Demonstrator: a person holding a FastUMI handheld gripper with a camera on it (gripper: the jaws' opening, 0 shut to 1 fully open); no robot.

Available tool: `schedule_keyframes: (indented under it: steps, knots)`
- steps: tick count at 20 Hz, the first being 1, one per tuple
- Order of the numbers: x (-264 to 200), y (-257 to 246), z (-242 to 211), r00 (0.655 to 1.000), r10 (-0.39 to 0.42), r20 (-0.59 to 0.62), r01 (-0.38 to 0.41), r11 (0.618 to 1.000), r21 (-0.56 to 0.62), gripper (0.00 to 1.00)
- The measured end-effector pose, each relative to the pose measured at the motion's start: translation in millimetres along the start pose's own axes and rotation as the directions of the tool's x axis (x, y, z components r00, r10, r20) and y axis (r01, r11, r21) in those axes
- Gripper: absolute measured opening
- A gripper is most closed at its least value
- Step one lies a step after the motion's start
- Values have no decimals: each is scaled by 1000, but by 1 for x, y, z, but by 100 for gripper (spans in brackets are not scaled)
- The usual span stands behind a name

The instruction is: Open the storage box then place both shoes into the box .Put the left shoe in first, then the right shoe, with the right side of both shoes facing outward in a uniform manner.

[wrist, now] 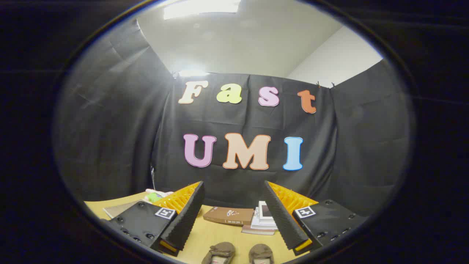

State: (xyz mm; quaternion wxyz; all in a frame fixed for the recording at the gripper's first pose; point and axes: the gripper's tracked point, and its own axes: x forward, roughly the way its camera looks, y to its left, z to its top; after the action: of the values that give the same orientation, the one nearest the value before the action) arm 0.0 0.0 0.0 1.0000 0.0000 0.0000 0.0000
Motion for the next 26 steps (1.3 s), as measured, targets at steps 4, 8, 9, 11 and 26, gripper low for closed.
schedule_keyframes:
  steps: [4,8,9,11,26]
  knots:
    - [5,0,-9,1000,5,-4,-5,1000,-6,100]
    - [8,2,-8,1000,18,13,-18,1000,-25,100]
    - [9,0,-10,1000,13,13,-12,1000,-26,100]
    - [10,3,-16,1000,19,1,-19,1000,-7,100]
    - [13,-15,-17,1000,-8,-7,8,1000,-20,100]
